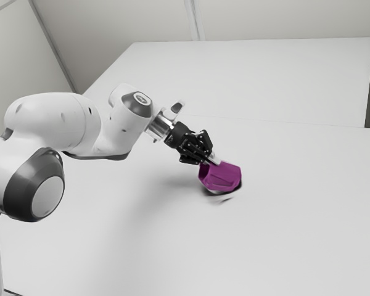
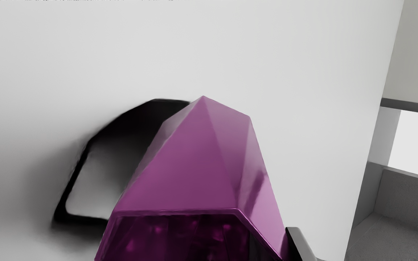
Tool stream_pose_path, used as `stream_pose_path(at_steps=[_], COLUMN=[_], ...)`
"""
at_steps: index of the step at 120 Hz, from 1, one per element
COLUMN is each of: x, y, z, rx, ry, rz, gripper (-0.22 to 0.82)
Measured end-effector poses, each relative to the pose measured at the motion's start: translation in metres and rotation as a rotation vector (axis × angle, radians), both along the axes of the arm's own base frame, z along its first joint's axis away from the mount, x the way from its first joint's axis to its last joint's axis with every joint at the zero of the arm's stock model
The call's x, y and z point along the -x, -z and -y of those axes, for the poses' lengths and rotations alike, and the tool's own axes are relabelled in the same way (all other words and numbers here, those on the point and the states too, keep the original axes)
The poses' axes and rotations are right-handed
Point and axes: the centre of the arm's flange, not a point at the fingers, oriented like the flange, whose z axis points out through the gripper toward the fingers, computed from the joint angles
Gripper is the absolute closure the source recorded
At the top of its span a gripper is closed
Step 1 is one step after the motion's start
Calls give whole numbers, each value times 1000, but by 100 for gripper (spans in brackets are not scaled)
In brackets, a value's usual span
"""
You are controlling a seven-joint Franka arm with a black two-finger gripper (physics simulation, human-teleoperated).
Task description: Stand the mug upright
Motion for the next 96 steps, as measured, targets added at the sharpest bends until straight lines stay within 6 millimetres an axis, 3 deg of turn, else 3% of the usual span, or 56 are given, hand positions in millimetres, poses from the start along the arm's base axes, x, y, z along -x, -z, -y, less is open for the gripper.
stream_pose_path(at_steps=[30,43,56,73,96], x=[-2,4,11,24,38], y=[-16,-49,-76,-108,-112], z=[1,-2,-11,-8,-17], rx=[-3,-49,-176,-416,-678], ry=[13,67,157,340,519], rz=[26,81,135,220,244], gripper=[75,75,76,78,78])
